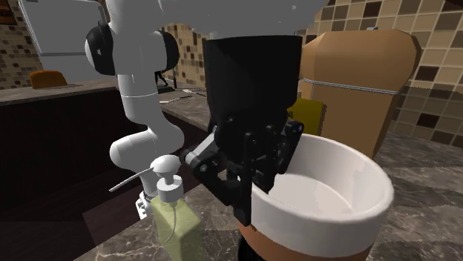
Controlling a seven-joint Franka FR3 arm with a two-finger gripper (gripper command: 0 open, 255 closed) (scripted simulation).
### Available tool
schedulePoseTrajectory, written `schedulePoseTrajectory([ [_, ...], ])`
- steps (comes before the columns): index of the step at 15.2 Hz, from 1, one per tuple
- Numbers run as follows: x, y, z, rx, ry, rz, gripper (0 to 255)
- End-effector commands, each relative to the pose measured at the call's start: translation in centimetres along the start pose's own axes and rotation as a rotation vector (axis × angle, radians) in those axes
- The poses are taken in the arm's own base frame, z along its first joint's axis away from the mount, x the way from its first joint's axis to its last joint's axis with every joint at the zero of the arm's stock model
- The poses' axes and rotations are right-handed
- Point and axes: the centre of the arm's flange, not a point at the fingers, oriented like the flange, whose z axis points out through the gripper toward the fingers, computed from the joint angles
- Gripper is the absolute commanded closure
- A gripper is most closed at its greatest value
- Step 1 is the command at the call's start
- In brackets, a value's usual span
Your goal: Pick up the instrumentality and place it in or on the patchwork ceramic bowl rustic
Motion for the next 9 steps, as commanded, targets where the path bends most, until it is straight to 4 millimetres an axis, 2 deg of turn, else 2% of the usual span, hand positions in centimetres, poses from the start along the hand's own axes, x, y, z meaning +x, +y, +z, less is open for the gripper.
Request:
schedulePoseTrajectory([
  [1, 0.6, 0.3, 0.9, 0.000, 0.002, -0.001, 255],
  [9, 0.3, 0.3, 5.1, 0.000, 0.002, -0.001, 255],
])
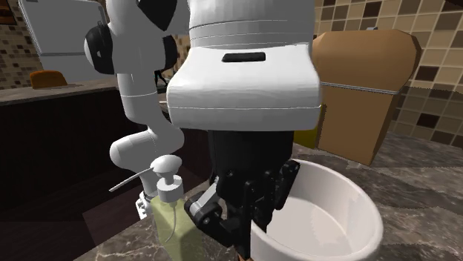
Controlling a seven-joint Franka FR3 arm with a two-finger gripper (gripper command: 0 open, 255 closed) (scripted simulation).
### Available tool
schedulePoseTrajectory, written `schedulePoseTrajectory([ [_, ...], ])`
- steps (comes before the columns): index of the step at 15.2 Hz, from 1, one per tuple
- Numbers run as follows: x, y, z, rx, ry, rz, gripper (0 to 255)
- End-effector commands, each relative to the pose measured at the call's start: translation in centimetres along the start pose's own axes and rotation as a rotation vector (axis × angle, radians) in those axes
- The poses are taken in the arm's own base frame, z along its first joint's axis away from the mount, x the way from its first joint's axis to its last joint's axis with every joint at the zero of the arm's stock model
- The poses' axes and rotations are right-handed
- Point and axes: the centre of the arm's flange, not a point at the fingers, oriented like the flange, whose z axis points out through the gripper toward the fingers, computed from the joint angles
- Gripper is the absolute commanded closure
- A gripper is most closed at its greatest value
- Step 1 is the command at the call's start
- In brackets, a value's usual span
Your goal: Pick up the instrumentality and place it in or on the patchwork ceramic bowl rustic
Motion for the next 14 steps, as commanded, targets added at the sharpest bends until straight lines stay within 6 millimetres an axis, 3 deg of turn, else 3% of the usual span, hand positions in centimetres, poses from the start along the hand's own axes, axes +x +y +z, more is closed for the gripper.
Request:
schedulePoseTrajectory([
  [1, 0.0, 0.0, 1.1, 0.000, 0.002, 0.000, 255],
  [7, -0.2, 0.0, 4.0, 0.000, 0.002, 0.000, 255],
  [14, -0.2, 0.0, 4.0, 0.000, 0.002, 0.000, 255],
])
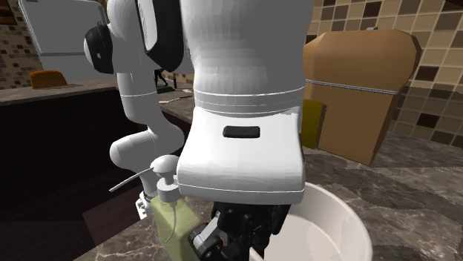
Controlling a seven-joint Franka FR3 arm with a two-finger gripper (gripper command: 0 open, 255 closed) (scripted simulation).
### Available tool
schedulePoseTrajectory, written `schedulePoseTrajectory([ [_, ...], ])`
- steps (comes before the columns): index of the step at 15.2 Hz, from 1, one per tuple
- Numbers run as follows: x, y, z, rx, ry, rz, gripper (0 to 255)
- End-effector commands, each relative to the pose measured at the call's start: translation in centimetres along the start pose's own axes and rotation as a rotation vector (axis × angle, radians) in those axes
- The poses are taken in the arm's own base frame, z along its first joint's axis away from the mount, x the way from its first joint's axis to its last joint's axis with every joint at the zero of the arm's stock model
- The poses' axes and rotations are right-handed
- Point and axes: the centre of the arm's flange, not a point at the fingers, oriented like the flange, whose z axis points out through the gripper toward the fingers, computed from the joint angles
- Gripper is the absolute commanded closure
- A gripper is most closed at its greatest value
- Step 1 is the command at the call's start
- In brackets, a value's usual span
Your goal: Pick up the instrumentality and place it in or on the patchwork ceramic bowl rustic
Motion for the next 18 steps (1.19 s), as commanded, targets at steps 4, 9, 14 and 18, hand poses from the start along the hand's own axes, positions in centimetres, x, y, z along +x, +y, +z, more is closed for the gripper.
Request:
schedulePoseTrajectory([
  [4, 0.0, -0.1, 0.1, 0.001, -0.001, -0.001, 0],
  [9, 0.0, -0.1, -3.9, 0.001, -0.001, -0.001, 0],
  [14, 0.0, -0.1, -4.9, 0.001, -0.001, -0.001, 0],
  [18, 0.0, -0.1, -4.9, 0.001, -0.001, -0.001, 0],
])
